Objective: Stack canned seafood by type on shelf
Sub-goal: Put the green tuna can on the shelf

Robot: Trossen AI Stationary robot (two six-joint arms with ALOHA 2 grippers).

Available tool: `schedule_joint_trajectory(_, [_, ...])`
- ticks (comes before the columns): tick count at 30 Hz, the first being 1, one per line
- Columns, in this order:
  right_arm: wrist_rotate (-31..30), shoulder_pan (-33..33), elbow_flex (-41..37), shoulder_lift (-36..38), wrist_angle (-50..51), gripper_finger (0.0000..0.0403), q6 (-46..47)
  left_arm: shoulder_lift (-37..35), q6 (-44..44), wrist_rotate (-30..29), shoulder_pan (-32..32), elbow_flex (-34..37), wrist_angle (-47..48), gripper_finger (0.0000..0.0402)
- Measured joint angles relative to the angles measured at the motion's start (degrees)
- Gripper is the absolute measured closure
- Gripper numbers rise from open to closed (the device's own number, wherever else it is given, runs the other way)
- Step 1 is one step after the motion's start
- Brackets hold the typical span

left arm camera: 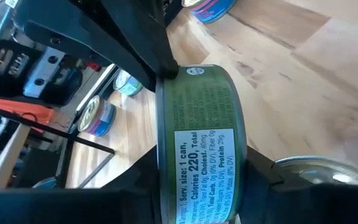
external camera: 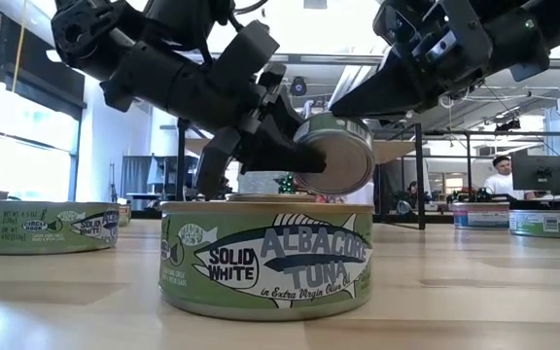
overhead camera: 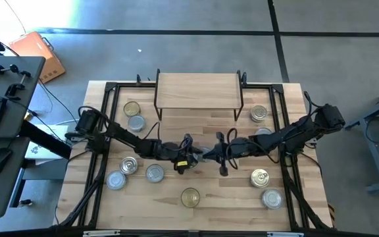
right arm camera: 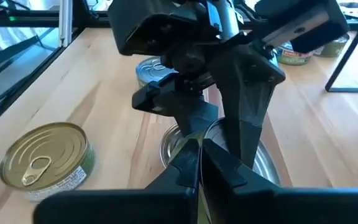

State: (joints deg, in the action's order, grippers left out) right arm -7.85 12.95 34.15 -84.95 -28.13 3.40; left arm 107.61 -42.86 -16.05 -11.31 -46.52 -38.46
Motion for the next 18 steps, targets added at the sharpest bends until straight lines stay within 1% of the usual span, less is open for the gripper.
schedule_joint_trajectory(2, [0.0, 0.3, 0.0, 0.0, -0.1, 0.0388, -2.7, 0.0, 1.2, 0.0, 0.0, 0.0, 0.0, 0.0285])
schedule_joint_trajectory(4, [0.0, 0.7, 0.0, 0.9, 0.1, 0.0362, -4.7, -0.6, 2.7, 0.2, 0.0, 0.8, -0.3, 0.0285])
schedule_joint_trajectory(8, [0.2, 1.4, 0.0, 4.7, 1.8, 0.0286, -6.3, -3.5, 5.7, 0.9, 0.0, 5.5, -4.5, 0.0285])
schedule_joint_trajectory(10, [-0.1, 2.2, 0.0, 7.2, 4.1, 0.0244, -8.4, -5.7, 6.4, 2.6, 0.2, 9.1, -9.6, 0.0285])
schedule_joint_trajectory(12, [-1.3, 3.3, 0.1, 8.6, 4.7, 0.0206, -11.3, -8.3, 7.1, 6.0, 0.6, 13.4, -16.4, 0.0285])
schedule_joint_trajectory(14, [-3.7, 4.6, 0.1, 8.6, 4.5, 0.0176, -13.8, -10.3, 8.1, 11.9, 1.6, 16.9, -24.2, 0.0285])
schedule_joint_trajectory(16, [-5.8, 5.7, 0.1, 6.8, 1.5, 0.0158, -15.8, -12.0, 9.5, 19.2, 2.7, 20.2, -31.7, 0.0285])
schedule_joint_trajectory(18, [-7.3, 6.4, 0.1, 4.2, -3.2, 0.0152, -16.5, -12.7, 10.9, 26.3, 3.6, 21.8, -37.7, 0.0285])
